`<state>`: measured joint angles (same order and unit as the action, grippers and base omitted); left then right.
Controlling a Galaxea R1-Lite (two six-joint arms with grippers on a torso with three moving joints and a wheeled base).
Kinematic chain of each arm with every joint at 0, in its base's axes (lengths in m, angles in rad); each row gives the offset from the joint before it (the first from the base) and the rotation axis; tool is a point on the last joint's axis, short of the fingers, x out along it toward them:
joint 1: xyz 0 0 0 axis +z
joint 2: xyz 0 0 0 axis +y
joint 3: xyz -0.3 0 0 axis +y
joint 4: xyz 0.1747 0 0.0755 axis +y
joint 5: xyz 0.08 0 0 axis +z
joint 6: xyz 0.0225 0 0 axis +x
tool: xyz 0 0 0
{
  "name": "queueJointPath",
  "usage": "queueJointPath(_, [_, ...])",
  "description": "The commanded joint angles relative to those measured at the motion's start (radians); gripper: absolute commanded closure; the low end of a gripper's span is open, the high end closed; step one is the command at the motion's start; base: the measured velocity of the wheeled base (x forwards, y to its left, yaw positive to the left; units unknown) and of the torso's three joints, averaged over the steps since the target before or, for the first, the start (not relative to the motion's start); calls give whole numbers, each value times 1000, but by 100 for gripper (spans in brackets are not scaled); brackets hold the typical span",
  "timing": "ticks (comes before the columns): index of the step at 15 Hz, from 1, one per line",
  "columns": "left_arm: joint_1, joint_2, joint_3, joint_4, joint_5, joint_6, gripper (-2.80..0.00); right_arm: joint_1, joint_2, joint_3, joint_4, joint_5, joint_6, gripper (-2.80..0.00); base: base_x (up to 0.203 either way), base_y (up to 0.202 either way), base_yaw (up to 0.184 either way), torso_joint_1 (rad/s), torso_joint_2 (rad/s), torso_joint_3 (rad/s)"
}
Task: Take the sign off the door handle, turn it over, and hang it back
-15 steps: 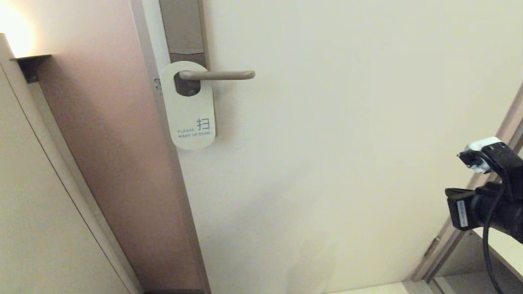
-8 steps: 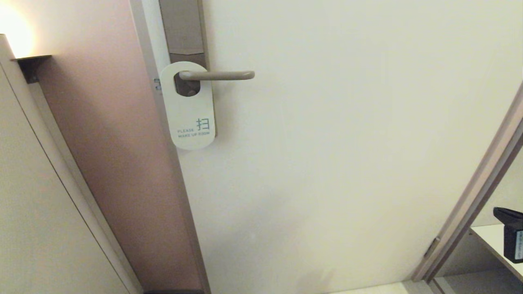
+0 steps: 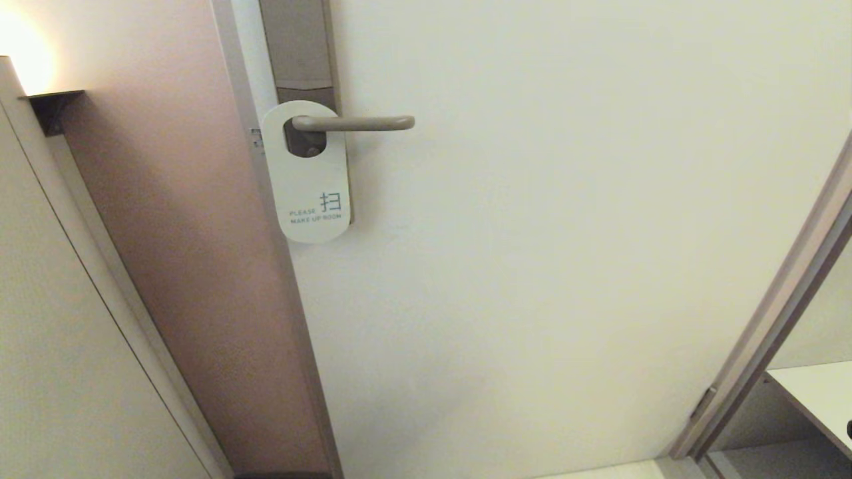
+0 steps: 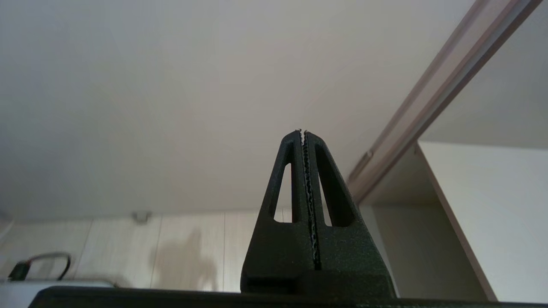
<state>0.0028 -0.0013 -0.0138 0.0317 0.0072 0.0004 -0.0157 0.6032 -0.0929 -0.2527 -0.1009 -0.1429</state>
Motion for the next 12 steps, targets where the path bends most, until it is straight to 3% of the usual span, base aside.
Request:
queueJointPath(1, [0, 1, 0, 1, 0, 0, 0, -18, -154, 84, -31, 14, -3, 0, 0, 0, 0, 0, 0, 0])
queueJointPath(6, [0, 1, 0, 1, 0, 0, 0, -46, -299, 93, 75, 123, -8, 0, 0, 0, 0, 0, 0, 0])
queueJointPath(10, [0, 1, 0, 1, 0, 0, 0, -50, -316, 93, 204, 128, 13, 0, 0, 0, 0, 0, 0, 0])
queueJointPath(12, [0, 1, 0, 1, 0, 0, 0, -52, -316, 93, 204, 129, 14, 0, 0, 0, 0, 0, 0, 0])
